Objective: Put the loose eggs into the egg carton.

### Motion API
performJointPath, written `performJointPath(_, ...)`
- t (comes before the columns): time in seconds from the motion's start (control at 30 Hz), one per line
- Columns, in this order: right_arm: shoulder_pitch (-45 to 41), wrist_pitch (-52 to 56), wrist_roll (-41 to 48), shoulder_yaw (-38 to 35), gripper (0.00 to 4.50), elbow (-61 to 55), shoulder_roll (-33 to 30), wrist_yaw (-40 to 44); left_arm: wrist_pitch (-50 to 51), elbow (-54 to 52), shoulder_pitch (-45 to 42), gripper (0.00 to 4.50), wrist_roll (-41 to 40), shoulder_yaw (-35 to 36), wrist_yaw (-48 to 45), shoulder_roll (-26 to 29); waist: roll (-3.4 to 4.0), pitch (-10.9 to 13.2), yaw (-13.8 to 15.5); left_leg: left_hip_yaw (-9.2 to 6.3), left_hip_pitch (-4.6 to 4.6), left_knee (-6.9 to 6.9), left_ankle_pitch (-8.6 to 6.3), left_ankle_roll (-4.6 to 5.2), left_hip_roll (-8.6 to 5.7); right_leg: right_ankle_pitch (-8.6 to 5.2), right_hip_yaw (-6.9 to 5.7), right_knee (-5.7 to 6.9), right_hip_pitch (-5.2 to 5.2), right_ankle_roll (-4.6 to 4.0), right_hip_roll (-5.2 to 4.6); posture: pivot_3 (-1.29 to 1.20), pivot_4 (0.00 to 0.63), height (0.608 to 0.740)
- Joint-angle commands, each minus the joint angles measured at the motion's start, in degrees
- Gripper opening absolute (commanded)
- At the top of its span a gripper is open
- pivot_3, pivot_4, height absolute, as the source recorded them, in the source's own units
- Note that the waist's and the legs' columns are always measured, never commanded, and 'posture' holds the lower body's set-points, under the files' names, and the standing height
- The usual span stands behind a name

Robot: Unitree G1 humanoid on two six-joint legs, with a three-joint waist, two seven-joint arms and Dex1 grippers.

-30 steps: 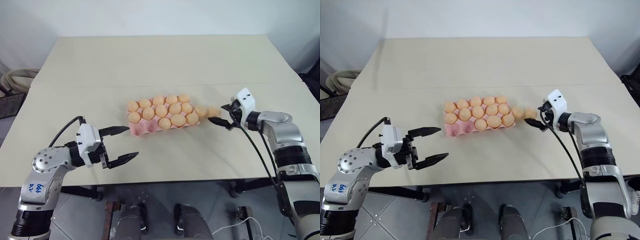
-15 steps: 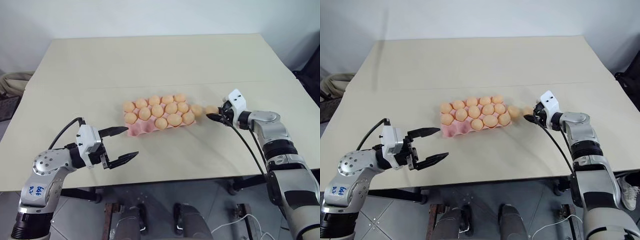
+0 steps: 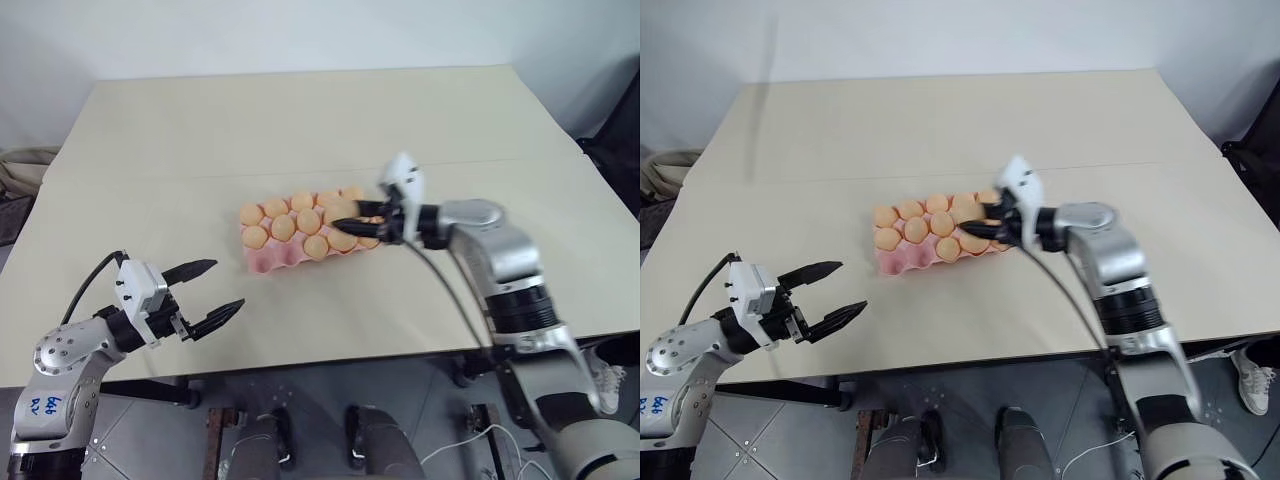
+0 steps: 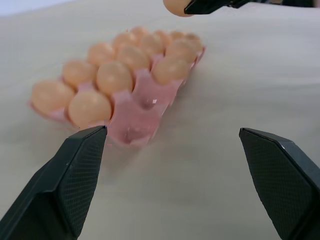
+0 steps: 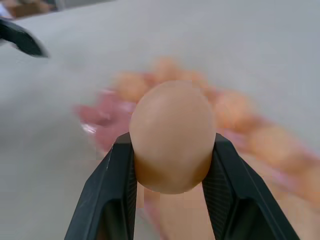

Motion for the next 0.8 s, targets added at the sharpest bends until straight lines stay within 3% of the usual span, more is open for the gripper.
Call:
performJointPath(0.03, -2.17, 1.01, -1.25, 2.21, 1.49, -1.31, 2.52, -2.55, -0.85, -1.74, 0.94, 4.5, -0.65, 2.16, 1.2, -0.13, -0.01, -0.01, 0.36, 0.0, -0.07, -0.01, 0.01, -0.01, -0.02, 0.0, -0.01, 0.0, -0.08, 0.0, -0.02, 0.0, 0.15, 0.74)
performJointPath(0.23, -2.95, -1.46, -5.08, 5.33, 1.49, 3.3, 4.05, -3.91, -0.87, -4.08, 2.2, 4.5, -0.67, 2.39, 2.77, -0.26, -0.15, -0.09, 0.75, 0.26, -0.16, -0.18, 0.0, -0.01, -0.07, 0.0, 0.08, -0.01, -0.34, 0.0, -0.08, 0.0, 0.15, 0.74)
performJointPath(0.53, -1.66, 0.78, -2.01, 2.88, 4.47, -2.43, 2.42, -1.17, 0.15, -4.98, 0.41, 4.5, -1.09, 0.84, 3.58, -0.25, -0.16, -0.09, 0.32, 0.48, -0.13, -0.31, 0.03, -0.04, -0.04, 0.01, 0.07, 0.03, -0.49, 0.01, -0.04, 0.0, 0.15, 0.74)
performJointPath(0.8, 12.31, -3.79, 3.41, -10.47, 4.47, -13.61, -10.91, 1.62, 0.99, -5.21, -3.24, 4.5, -0.35, -2.71, 4.76, -1.21, -0.27, -0.16, 1.82, 0.47, -0.13, -0.3, -0.03, 0.05, -0.08, 0.02, -0.02, -0.15, -0.4, 0.03, -0.07, 0.0, 0.15, 0.74)
